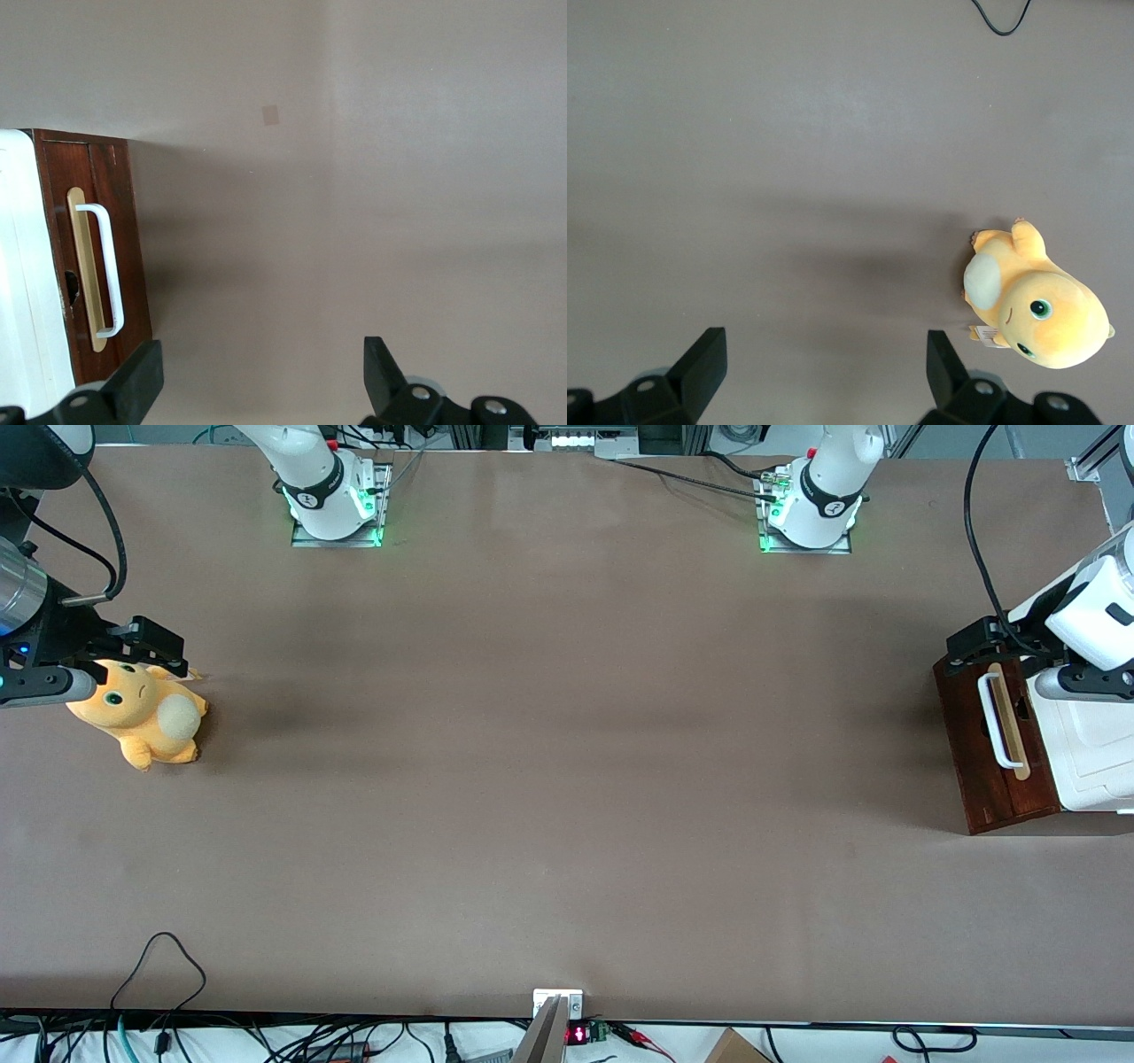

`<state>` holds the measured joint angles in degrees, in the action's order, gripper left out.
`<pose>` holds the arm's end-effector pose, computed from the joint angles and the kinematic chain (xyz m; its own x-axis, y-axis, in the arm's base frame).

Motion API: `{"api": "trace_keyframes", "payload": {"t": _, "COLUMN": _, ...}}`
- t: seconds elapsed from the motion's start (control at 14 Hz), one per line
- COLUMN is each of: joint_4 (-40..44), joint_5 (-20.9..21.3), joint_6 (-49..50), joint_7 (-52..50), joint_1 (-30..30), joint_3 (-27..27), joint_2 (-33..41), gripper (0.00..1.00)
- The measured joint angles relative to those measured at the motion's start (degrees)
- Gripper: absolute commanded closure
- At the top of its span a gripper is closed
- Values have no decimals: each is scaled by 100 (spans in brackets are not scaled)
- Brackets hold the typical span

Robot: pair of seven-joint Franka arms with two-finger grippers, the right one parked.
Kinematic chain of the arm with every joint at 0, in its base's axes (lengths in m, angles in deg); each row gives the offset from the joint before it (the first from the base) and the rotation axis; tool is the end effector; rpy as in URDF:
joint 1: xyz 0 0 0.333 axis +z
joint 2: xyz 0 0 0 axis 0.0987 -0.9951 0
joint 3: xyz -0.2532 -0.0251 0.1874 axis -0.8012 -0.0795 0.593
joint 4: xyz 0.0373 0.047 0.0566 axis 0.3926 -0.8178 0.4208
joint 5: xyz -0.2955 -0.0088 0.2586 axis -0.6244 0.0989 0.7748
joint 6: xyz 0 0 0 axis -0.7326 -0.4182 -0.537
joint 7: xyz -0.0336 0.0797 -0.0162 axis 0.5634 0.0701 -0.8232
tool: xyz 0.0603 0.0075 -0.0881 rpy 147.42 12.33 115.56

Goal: Open lower drawer with left arm only
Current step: 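Move the left gripper toward the white handle of the lower wooden drawer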

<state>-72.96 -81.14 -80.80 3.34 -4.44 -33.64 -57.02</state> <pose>0.5728 -0.0104 0.5867 0.9987 -0.0188 -0.0473 -0.0178 -0.9996 0.0200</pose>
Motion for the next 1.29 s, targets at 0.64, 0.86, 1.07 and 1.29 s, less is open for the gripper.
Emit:
{"api": "trace_keyframes", "payload": {"t": 0.64, "joint_4": 10, "joint_5": 0, "joint_6": -21, "joint_7": 0, "joint_1": 0, "joint_3": -2, "joint_2": -6, "gripper": 0}}
{"api": "trace_keyframes", "payload": {"t": 0.86, "joint_4": 31, "joint_5": 0, "joint_6": -19, "joint_7": 0, "joint_1": 1, "joint_3": -4, "joint_2": -26, "gripper": 0}}
{"api": "trace_keyframes", "payload": {"t": 1.07, "joint_4": 31, "joint_5": 23, "joint_6": 45, "joint_7": 0, "joint_1": 39, "joint_3": 35, "joint_2": -156, "gripper": 0}}
{"api": "trace_keyframes", "payload": {"t": 1.29, "joint_4": 30, "joint_5": 387, "joint_6": 95, "joint_7": -12, "joint_1": 53, "joint_3": 39, "joint_2": -414, "gripper": 0}}
